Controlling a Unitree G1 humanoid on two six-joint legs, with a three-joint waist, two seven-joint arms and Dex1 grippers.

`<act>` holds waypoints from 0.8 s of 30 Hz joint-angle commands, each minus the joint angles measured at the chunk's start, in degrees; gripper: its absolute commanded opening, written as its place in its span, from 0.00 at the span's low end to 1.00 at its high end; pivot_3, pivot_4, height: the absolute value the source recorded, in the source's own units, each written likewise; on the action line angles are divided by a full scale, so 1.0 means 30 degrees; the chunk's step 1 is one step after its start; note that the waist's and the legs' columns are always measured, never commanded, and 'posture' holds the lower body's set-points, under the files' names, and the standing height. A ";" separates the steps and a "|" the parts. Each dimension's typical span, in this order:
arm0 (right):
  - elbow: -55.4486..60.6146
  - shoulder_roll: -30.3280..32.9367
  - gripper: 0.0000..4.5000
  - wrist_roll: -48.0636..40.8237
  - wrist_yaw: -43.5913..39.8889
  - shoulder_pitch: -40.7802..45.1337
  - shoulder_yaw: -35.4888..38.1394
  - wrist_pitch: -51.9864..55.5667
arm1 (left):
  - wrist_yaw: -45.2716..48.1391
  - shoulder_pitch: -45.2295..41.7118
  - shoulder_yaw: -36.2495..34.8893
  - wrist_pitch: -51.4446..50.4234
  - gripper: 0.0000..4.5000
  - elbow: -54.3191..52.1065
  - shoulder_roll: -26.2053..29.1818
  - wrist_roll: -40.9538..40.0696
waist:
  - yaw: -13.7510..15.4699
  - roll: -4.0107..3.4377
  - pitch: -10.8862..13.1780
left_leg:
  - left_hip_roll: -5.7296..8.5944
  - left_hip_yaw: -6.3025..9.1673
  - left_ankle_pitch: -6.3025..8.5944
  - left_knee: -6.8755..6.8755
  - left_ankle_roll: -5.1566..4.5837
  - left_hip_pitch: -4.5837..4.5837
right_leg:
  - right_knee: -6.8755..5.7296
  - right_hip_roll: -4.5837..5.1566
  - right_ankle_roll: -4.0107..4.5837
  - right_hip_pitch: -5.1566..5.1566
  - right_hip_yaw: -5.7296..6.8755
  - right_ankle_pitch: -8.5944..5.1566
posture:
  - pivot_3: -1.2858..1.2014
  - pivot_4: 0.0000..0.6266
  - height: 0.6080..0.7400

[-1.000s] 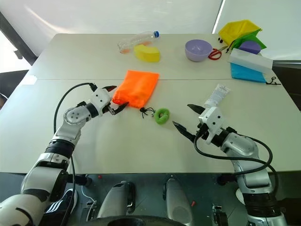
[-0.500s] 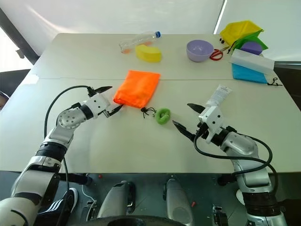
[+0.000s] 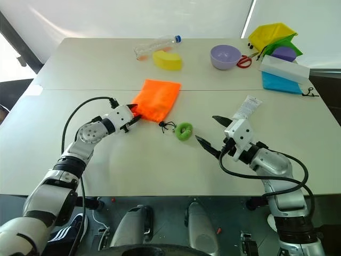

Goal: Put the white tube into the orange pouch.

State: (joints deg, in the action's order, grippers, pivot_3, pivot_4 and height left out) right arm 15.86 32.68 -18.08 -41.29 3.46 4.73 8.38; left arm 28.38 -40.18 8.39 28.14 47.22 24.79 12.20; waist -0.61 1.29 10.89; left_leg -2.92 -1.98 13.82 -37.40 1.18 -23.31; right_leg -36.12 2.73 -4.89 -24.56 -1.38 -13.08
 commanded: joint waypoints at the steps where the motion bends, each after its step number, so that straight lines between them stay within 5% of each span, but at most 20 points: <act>1: 0.0394 0.0185 1.00 0.0136 0.0080 -0.0022 0.0400 -0.0301 | 0.0066 -0.0090 -0.0019 0.0159 0.01 -0.0275 0.0113 -0.0124 | 0.0004 0.0000 -0.0001 | 0.0000 0.0001 0.0000 0.0001 0.0000 0.0000 | 0.0000 0.0000 0.0000 0.0000 0.0000 0.0000 | 0.52 0.24 1.00; 7: 0.0149 0.0114 1.00 0.0316 0.0105 0.0106 0.0369 -0.0434 | 0.2312 0.0902 -0.0532 -0.1358 0.01 -0.1835 0.0666 -0.1768 | -0.0076 -0.0001 -0.0001 | 0.0000 0.0000 0.0000 0.0005 0.0000 -0.0001 | 0.0003 0.0000 0.0000 0.0000 0.0000 -0.0001 | 0.52 0.24 1.00; 16: -0.0490 -0.0147 1.00 0.0608 -0.0003 0.0379 -0.0022 -0.0949 | 0.6147 0.4668 -0.0760 -0.7005 0.01 -0.9950 0.2989 -0.3942 | -0.0091 -0.0002 -0.0001 | -0.0009 0.0000 0.0000 0.0029 0.0000 0.0017 | -0.0006 -0.0004 0.0055 -0.0003 -0.0007 -0.0031 | 0.52 0.24 1.00; 24: -0.2181 -0.0390 1.00 0.1685 0.2913 0.1760 0.1012 0.1109 | 0.4771 0.5556 -0.0710 -0.9778 0.01 -1.3850 0.2285 -0.3877 | -0.0016 -0.0002 -0.0002 | -0.0006 -0.0002 0.0000 -0.0016 0.0000 0.0007 | -0.0009 0.0011 0.0064 0.0007 -0.0008 -0.0031 | 0.52 0.24 1.00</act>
State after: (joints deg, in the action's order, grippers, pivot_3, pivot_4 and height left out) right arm 9.83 31.90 -13.98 -36.87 6.69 4.81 9.10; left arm 44.57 -22.73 7.03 -1.10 7.45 32.34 0.22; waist -0.66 1.28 10.88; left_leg -2.93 -2.00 13.82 -37.46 1.18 -23.27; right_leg -36.15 2.77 -4.68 -24.54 -1.41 -13.16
